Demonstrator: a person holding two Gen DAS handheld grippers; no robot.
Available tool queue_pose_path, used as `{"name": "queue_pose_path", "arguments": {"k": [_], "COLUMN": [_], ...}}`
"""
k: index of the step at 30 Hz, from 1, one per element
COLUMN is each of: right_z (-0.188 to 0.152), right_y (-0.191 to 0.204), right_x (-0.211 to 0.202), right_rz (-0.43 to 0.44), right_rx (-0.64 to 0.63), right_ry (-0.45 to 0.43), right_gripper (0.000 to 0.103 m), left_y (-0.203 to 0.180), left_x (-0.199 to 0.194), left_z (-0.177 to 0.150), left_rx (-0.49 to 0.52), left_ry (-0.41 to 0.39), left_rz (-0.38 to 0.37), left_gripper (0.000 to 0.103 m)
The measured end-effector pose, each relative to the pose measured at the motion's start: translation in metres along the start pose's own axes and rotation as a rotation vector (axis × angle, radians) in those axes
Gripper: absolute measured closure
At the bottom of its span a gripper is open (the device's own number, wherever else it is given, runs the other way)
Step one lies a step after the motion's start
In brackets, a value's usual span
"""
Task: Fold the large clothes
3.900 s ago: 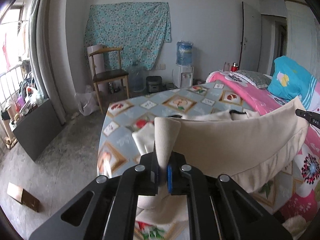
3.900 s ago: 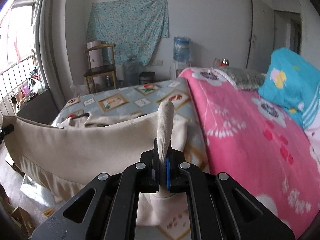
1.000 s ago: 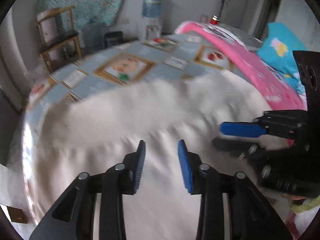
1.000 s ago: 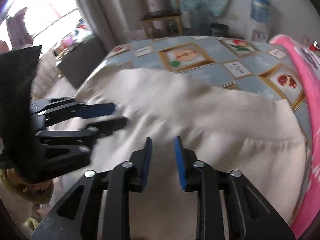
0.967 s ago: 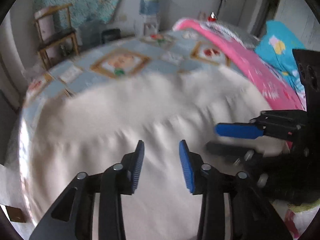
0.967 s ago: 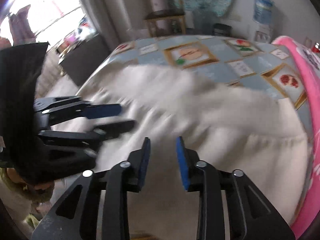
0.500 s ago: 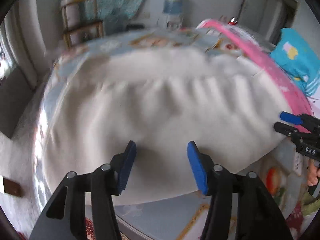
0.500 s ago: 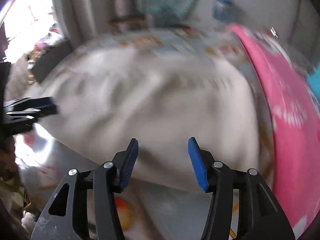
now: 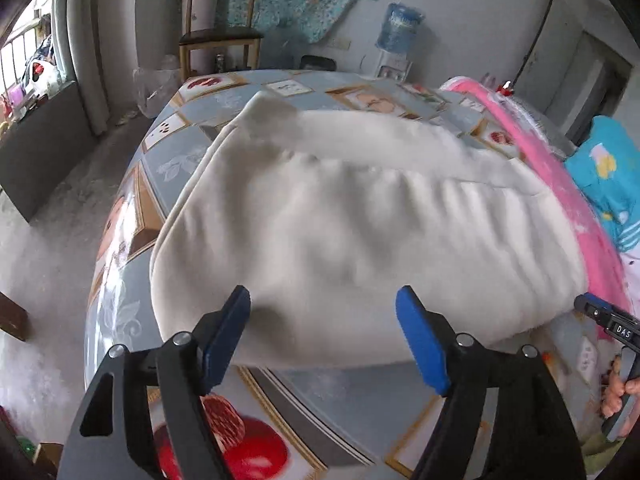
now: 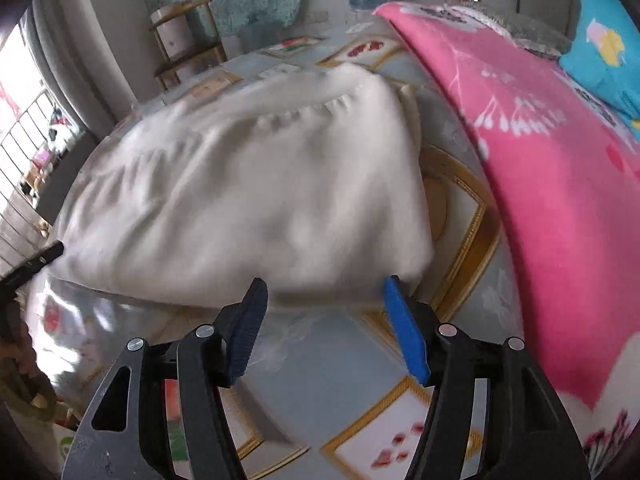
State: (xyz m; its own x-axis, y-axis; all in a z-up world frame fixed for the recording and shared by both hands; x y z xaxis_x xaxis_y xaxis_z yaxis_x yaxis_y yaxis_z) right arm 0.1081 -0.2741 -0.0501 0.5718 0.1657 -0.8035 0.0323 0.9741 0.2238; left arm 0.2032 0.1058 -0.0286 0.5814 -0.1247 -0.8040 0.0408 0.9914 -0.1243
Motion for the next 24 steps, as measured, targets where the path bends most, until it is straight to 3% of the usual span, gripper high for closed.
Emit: {"name": "queue_pose_path", "arguments": {"k": [3, 6, 7, 10, 15, 18, 24], "right_z": [-0.008, -0.021, -0.026, -0.045, -0.066, -0.07, -0.064], "right_y": [0.014, 0.041, 0.05, 0.075, 0.101, 0.112, 0.119], "right_x": [-0.037, -0.069, -0.076, -0.092, -0.098, -0.1, -0.11], "right_rz": [0.018, 0.026, 0.038, 0.065, 0.005, -0.075, -0.101], "right_rx": [-0.01, -0.066, -0.083, -0.128, -0.183, -0.244, -0.235], "right_ry": [-0.063, -0.131, -0.143, -0.17, -0.17, -0.194, -0.235], "right_gripper": [0.03, 0.019, 0.016, 0.008, 0.007, 0.007, 0.007], "left_y": [-0.013, -0.026, -0.032, -0.043, -0.061, -0.067, -0.074], "left_x": [-0.038, -0.077, -0.087, -0.111, -0.126, -0.13, -0.134], "left_z": [-0.005, -0.017, -0.021, -0.042, -0.062, -0.065, -0.06], "left_rx": [0.031, 0.05, 0.055, 0.065, 0.065, 0.058, 0.071], "left_ry": [-0.08, -0.147, -0.157, -0.152, -0.138, -0.149, -0.189], "left_rz": [-0.009, -0.043, -0.052, -0.068, -0.032, -0.008, 0.158], "left_gripper": [0.029, 0.015, 0.006, 0.005, 0.005, 0.005, 0.005]}}
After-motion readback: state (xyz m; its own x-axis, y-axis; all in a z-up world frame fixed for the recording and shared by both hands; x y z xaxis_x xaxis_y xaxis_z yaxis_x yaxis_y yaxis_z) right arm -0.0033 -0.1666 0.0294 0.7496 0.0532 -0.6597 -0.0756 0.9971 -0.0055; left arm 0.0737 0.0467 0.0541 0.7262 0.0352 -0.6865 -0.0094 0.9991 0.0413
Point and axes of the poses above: each gripper's, at about its wrist camera, not at the fingertips, and x roughly the way its jaws point, y to its left, z to its top, the point moved 2 cm from there along x, roughly the way its jaws point, and after that the axes turned 6 degrees about z, right-handed, at the moved point
